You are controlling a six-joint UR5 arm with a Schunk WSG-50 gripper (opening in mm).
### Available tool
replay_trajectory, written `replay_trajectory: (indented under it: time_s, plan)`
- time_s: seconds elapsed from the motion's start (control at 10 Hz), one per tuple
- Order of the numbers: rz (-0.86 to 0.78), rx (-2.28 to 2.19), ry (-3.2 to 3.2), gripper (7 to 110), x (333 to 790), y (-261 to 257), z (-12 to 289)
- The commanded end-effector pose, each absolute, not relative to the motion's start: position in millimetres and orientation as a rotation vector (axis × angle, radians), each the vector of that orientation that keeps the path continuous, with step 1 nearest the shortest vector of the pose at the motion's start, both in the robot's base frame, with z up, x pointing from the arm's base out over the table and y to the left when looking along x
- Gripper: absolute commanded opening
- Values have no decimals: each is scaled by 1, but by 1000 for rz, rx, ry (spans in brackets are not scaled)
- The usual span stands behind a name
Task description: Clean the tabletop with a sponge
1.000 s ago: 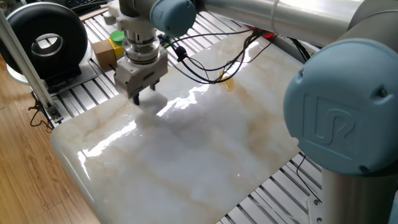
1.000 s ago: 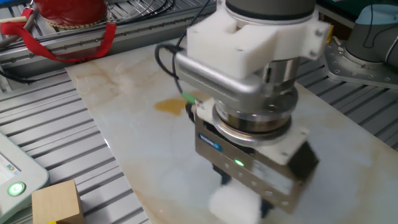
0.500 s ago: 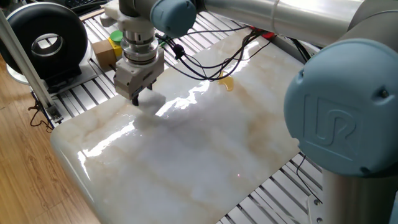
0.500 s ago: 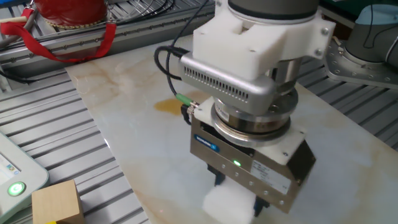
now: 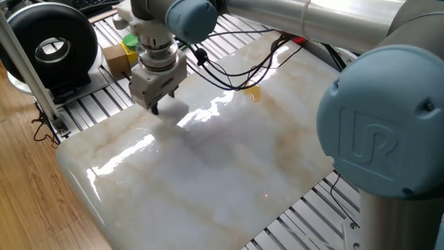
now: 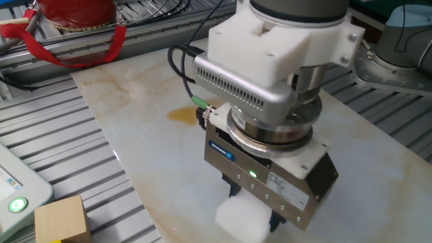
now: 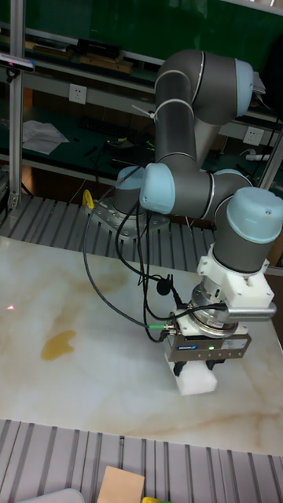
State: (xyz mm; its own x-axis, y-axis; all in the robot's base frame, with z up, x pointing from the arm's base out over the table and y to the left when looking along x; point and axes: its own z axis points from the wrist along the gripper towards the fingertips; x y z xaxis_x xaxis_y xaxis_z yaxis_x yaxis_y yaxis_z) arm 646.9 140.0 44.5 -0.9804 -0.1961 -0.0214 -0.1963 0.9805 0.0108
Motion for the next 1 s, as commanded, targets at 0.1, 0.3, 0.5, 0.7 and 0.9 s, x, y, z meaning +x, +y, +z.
replay_trajectory:
  time_s: [0.1,0.3,0.5,0.7,0.9]
  plan:
    - [-59,-244,3132,7,643,71,35]
    - [-71,-247,3130,7,642,25,47]
    - [-49,-225,3134,7,634,-8,52]
    - [8,-251,3125,7,627,-32,45]
    - [-20,-241,3112,7,621,-48,36]
